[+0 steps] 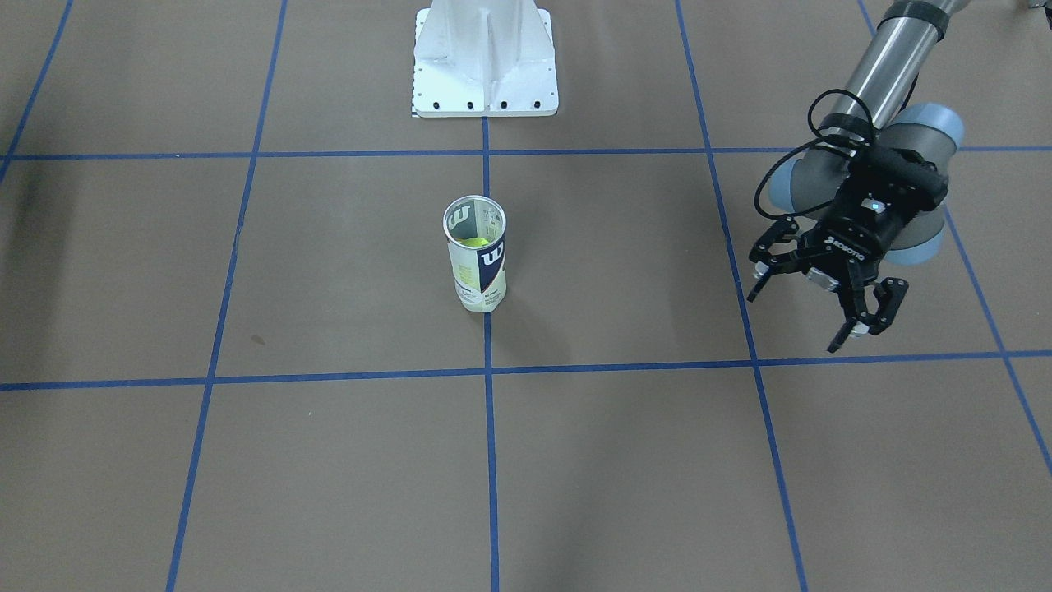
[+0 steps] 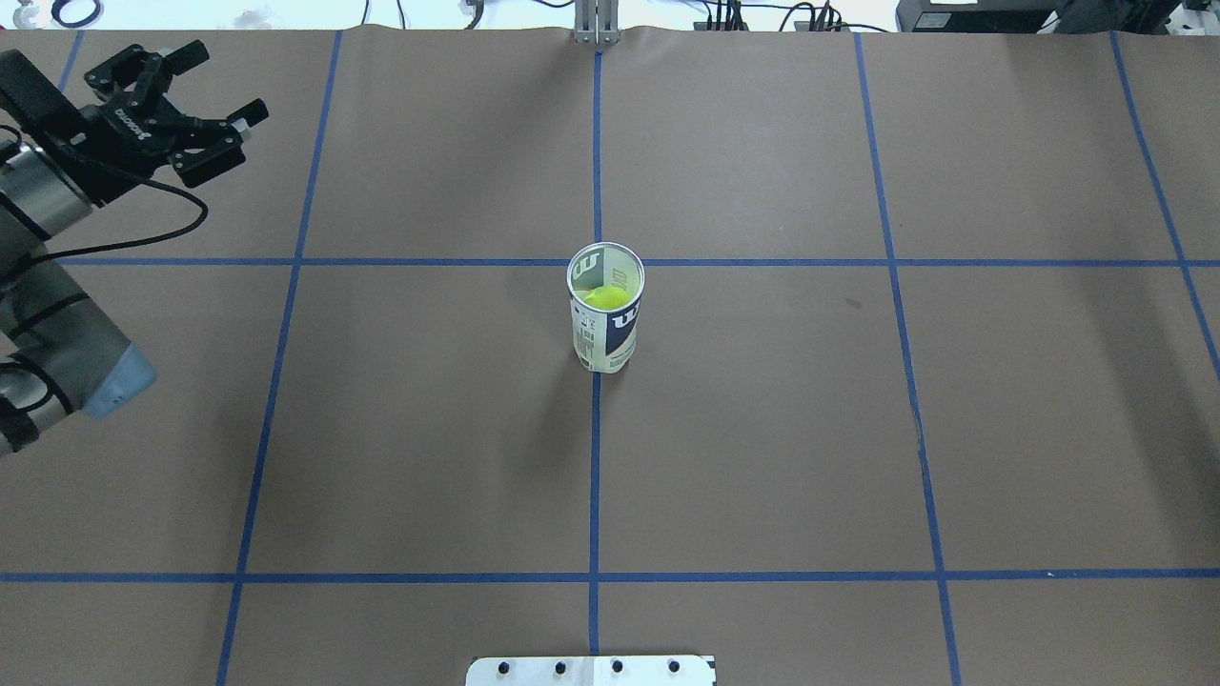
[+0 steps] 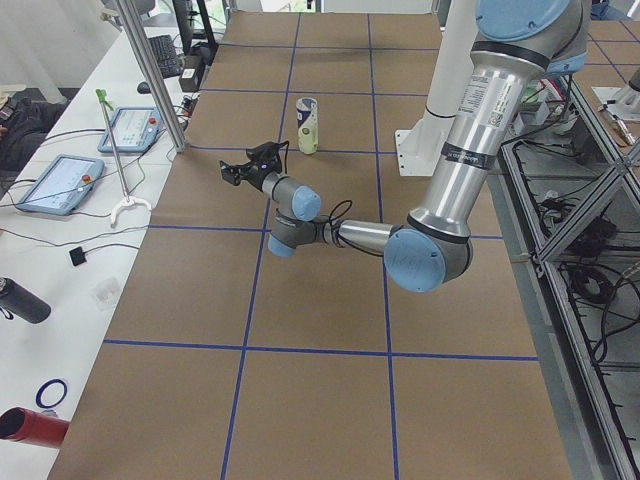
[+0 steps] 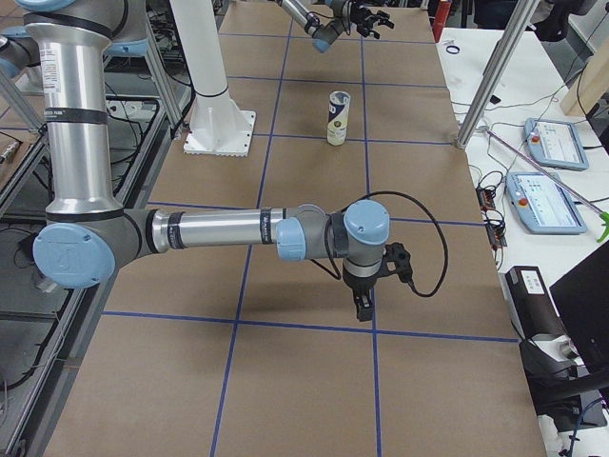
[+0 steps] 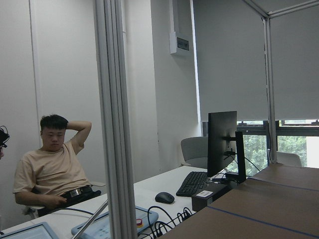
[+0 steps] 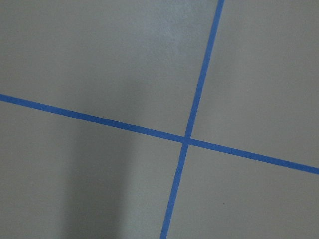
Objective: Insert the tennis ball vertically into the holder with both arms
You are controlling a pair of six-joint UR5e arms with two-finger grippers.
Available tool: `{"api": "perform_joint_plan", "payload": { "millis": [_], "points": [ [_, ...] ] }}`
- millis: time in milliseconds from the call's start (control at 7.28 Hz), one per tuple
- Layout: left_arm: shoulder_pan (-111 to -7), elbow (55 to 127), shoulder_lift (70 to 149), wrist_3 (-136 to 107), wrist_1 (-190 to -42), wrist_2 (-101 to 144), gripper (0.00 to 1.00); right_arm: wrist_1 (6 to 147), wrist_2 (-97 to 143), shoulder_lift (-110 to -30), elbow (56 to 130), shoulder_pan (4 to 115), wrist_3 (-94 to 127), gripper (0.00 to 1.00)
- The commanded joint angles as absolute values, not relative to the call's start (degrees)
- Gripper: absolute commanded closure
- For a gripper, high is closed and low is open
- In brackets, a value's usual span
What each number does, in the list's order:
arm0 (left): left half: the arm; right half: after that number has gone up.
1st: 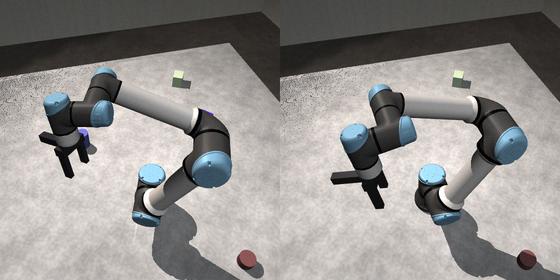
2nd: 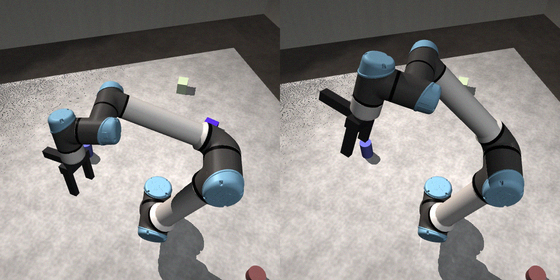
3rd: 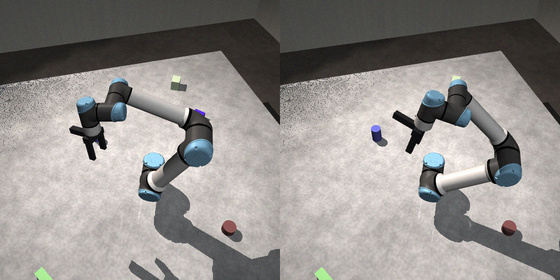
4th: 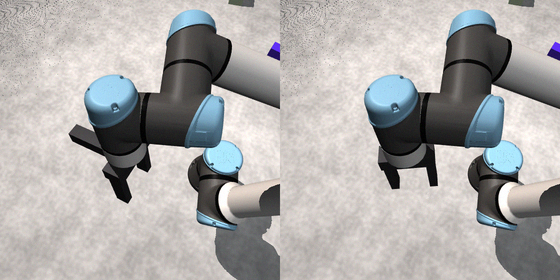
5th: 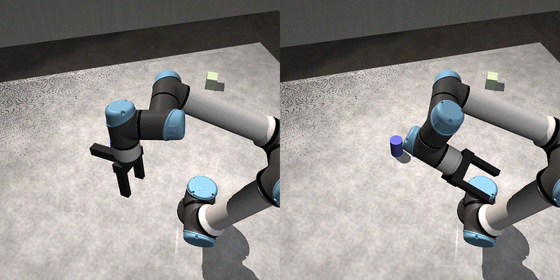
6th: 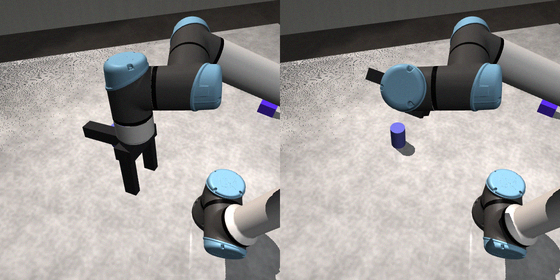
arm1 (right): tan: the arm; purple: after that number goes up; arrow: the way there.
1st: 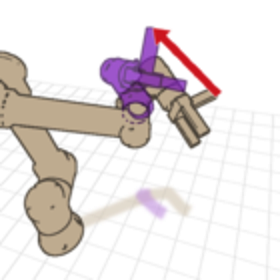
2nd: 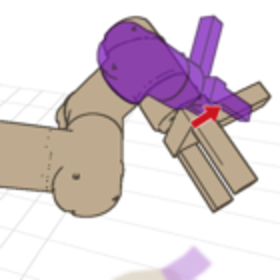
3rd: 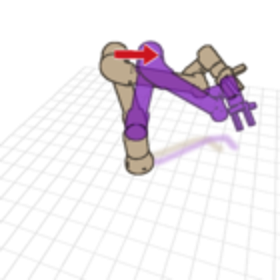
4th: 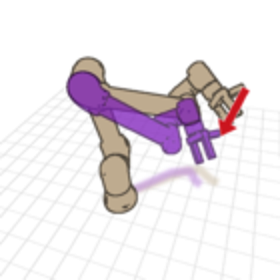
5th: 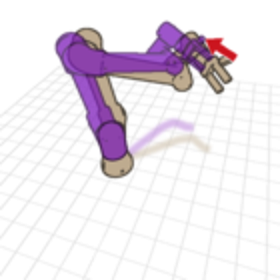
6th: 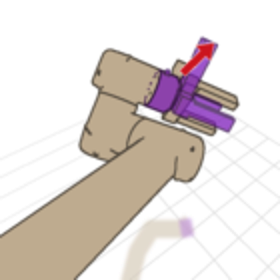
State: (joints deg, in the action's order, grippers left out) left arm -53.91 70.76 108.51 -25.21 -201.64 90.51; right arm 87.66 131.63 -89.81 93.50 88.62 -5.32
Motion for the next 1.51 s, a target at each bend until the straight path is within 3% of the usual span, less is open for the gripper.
{"api": "perform_joint_plan", "payload": {
  "millis": [0, 275, 550, 687, 824, 1099, 1374],
  "points": [
    [-63.3, 70.5, 106.7, -25.0, -194.6, 103.6, 0.03, 87.4, 131.7, -91.0, 93.1, 88.9, -5.4, 0.0],
    [-68.4, 70.4, 105.4, -24.8, -185.5, 110.2, 0.03, 87.3, 131.7, -91.4, 93.2, 88.9, -5.4, 0.0],
    [-72.1, 70.5, 104.6, -14.6, -174.3, 115.6, 0.11, 87.3, 131.7, -91.3, 93.3, 88.9, -5.4, 0.0],
    [-72.9, 70.6, 104.6, -10.4, -167.6, 116.2, 0.11, 87.3, 131.7, -91.3, 93.3, 88.9, -5.4, 0.0],
    [-73.9, 70.5, 104.5, -8.0, -163.3, 115.9, 0.04, 87.3, 131.7, -91.3, 93.5, 88.9, -5.4, 0.0],
    [-77.2, 70.5, 104.5, 5.6, -151.6, 115.4, 0.06, 87.3, 131.7, -90.9, 93.4, 88.9, -5.4, 0.0],
    [-81.8, 70.7, 105.4, 20.1, -137.3, 115.5, 0.01, 87.3, 131.7, -90.8, 93.4, 88.8, -5.3, 0.0]
  ]
}}
